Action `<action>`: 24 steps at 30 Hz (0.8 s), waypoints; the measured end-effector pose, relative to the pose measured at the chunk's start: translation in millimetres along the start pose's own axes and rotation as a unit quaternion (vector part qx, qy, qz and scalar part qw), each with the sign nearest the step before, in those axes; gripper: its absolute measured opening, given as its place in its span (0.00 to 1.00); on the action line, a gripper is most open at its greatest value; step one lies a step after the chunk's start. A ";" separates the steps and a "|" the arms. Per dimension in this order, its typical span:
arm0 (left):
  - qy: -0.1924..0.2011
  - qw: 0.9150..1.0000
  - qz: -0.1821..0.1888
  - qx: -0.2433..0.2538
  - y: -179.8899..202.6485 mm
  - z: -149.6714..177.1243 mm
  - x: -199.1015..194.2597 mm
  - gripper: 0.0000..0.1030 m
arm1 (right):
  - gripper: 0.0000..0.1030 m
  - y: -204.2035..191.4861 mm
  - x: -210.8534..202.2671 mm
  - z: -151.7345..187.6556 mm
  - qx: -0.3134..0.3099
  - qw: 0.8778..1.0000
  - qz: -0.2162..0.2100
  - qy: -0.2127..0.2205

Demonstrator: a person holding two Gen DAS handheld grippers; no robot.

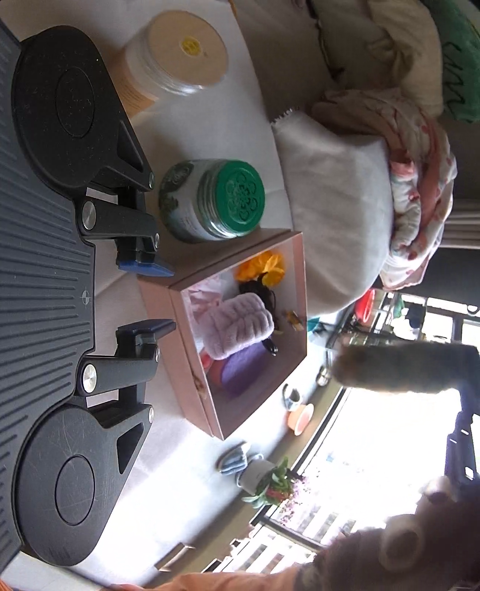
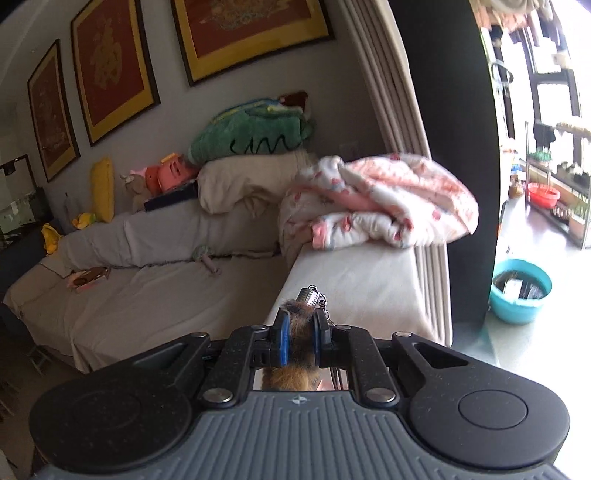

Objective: Organize soft objects
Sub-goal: 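Lower the keychain into the pink box and open the right tool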

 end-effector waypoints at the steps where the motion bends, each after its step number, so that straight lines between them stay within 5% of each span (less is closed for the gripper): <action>1: 0.002 1.000 -0.001 -0.004 -1.8 2.1 -2.6 0.27 | 0.12 0.4 7.9 6.5 0.004 1.000 0.000 -0.008; 7: 0.010 0.999 -0.008 -0.042 -20.4 26.1 -15.5 0.27 | 0.12 28.9 74.3 75.6 0.039 0.993 0.037 -0.105; 12: 0.007 0.997 -0.019 -0.080 -36.5 59.2 -13.6 0.27 | 0.12 72.0 117.6 158.4 0.080 0.971 0.086 -0.206; 16: -0.007 0.996 -0.038 -0.077 -41.2 80.6 -6.9 0.27 | 0.18 79.8 116.3 175.3 0.043 0.978 0.108 -0.175; 20: -0.009 0.996 -0.074 -0.047 -45.1 83.2 -4.2 0.27 | 0.47 72.3 96.5 164.8 0.002 0.984 0.120 -0.132; 24: -0.026 0.993 -0.097 -0.056 -54.8 93.0 5.9 0.27 | 0.61 60.4 53.0 147.7 -0.016 0.988 0.144 -0.051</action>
Point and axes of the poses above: each gripper's, at about its wrist camera, not at the fingertips, and x roughly the way its jaws point, y to its right, z to its underside, the point moved 9 cm from there along x, roughly the way its jaws point, and after that the axes turned 1 degree about -x, right-handed, at the moved point
